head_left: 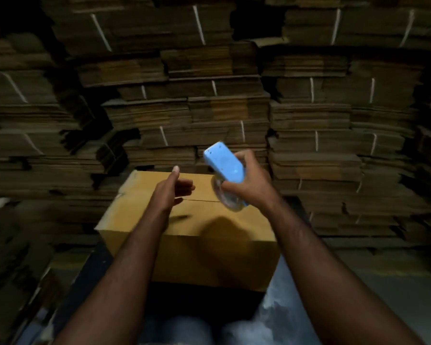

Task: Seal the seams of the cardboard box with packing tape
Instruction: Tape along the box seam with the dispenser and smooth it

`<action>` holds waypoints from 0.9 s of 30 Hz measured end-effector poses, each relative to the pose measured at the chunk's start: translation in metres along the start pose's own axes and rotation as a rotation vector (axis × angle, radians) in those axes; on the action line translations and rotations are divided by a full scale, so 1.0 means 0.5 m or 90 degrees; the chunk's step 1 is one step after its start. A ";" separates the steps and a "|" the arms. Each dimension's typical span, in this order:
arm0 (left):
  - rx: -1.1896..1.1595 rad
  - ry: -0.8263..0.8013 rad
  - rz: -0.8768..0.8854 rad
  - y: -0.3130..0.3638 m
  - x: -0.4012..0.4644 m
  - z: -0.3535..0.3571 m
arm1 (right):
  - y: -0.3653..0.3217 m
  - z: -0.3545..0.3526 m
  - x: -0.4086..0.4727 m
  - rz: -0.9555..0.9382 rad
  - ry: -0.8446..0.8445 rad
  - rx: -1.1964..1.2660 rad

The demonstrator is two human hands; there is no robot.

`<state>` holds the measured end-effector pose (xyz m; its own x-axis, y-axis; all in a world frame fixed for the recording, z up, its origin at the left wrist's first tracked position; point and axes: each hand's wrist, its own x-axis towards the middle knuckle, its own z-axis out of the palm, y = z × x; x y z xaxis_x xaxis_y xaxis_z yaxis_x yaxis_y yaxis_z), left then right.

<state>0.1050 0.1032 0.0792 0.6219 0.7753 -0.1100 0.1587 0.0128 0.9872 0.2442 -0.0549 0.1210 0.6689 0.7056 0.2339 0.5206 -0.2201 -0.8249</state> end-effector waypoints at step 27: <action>-0.085 0.010 -0.110 0.028 0.063 -0.387 | -0.174 0.365 0.043 -0.078 -0.237 -0.105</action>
<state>-0.0216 0.2498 0.1120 0.5820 0.7642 -0.2780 0.1584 0.2287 0.9605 0.1164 0.1024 0.1037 0.3758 0.9214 0.0984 0.6825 -0.2034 -0.7020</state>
